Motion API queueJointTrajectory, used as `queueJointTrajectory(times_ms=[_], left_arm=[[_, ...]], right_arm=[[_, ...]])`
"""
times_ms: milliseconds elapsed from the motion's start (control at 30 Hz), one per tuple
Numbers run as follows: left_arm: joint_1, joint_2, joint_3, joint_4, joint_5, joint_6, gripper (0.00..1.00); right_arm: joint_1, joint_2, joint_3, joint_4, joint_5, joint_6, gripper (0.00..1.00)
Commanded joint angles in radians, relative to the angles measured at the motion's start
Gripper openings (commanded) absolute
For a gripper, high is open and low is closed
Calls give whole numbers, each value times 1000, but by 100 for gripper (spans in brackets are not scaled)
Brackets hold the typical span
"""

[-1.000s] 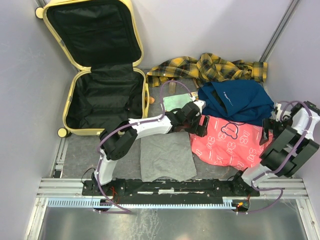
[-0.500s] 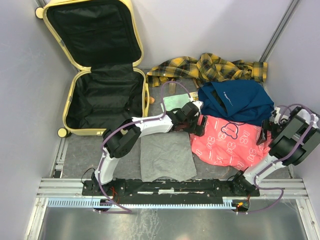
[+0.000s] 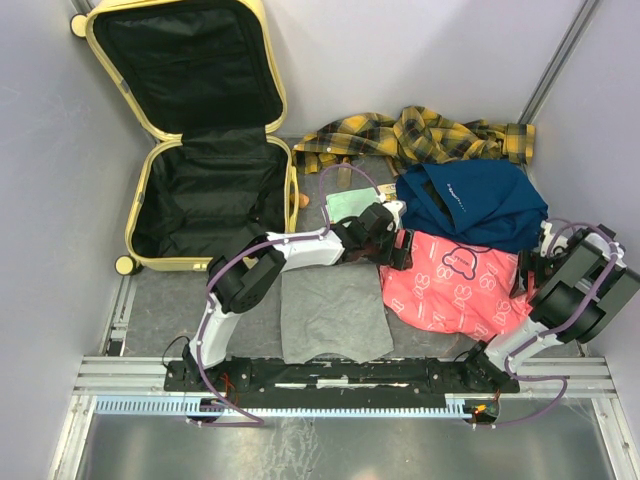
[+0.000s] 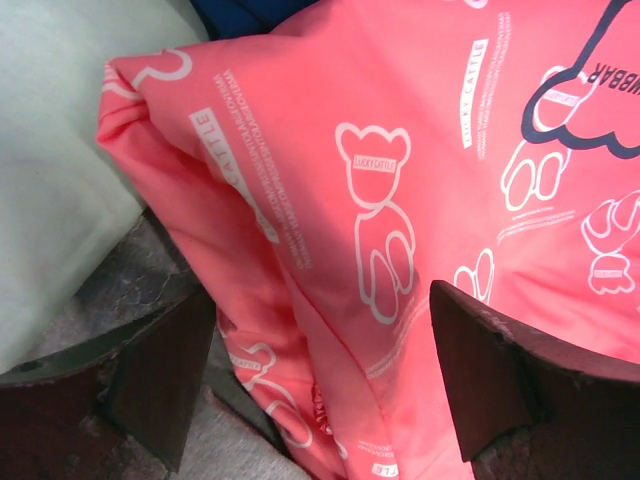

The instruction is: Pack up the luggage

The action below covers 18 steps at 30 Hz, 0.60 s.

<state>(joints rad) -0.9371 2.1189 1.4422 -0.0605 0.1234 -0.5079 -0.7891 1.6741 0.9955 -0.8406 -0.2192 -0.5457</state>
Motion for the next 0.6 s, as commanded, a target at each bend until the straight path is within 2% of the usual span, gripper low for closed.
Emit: queueJointTrajectory(times_ms=[0,167,267,333,367,400,433,567], left_arm=[[-14,44,-44,23,63,-50,89],[-56,34,-16,86,86,12,54],[-84,39,35,83,95,36,34],[-94,35,68,69,99,37,17],[-97,30,88,62,100,30,10],[-97,23,100,54,101,23,4],[-99,7,111,46,100,18,3],[-100,-72,136,17,87,22,3]], right_arm=[[5,14,-30,39,-115,-17,80],[6,-27,-30,3,-194,-2,53],[7,-49,18,-70,-249,9,30],[8,-83,48,-130,-269,1,9],[8,-104,64,-164,-275,-5,3],[6,-130,78,-194,-274,-11,2],[3,-164,100,-236,-269,-14,2],[-12,-262,165,-363,-277,-42,2]])
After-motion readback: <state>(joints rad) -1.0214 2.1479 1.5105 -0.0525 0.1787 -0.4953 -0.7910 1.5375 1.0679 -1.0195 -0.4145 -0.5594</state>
